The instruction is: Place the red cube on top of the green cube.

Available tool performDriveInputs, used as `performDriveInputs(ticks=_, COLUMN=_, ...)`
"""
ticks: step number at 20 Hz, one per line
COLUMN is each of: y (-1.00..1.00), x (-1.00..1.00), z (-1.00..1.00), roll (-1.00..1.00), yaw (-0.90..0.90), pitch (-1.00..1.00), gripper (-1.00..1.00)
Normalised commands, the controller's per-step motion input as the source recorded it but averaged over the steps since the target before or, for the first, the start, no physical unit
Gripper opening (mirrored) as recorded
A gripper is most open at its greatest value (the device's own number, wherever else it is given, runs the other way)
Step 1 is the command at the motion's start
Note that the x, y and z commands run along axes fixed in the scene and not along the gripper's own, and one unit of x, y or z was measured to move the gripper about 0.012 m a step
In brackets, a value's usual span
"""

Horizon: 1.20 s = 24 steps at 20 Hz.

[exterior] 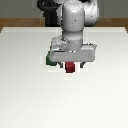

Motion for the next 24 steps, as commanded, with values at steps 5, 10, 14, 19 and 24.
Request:
performDriveInputs(ticks=5, y=0.00, x=0.00, z=-0.40, roll=0.00, yaw=0.00, pitch=0.00, gripper=-1.00)
performDriveInputs(ticks=10, y=0.00, x=0.00, z=0.20, roll=0.00, yaw=0.00, pitch=0.00, gripper=-1.00)
performDriveInputs(ticks=14, y=0.00, x=0.00, z=0.50, roll=0.00, yaw=0.00, pitch=0.00, gripper=-1.00)
performDriveInputs(ticks=19, y=0.00, x=0.00, z=1.00, roll=0.00, yaw=0.00, pitch=0.00, gripper=-1.00)
performDriveInputs(ticks=24, y=-0.20, x=0.00, z=0.40, roll=0.00, yaw=0.00, pitch=0.00, gripper=-1.00)
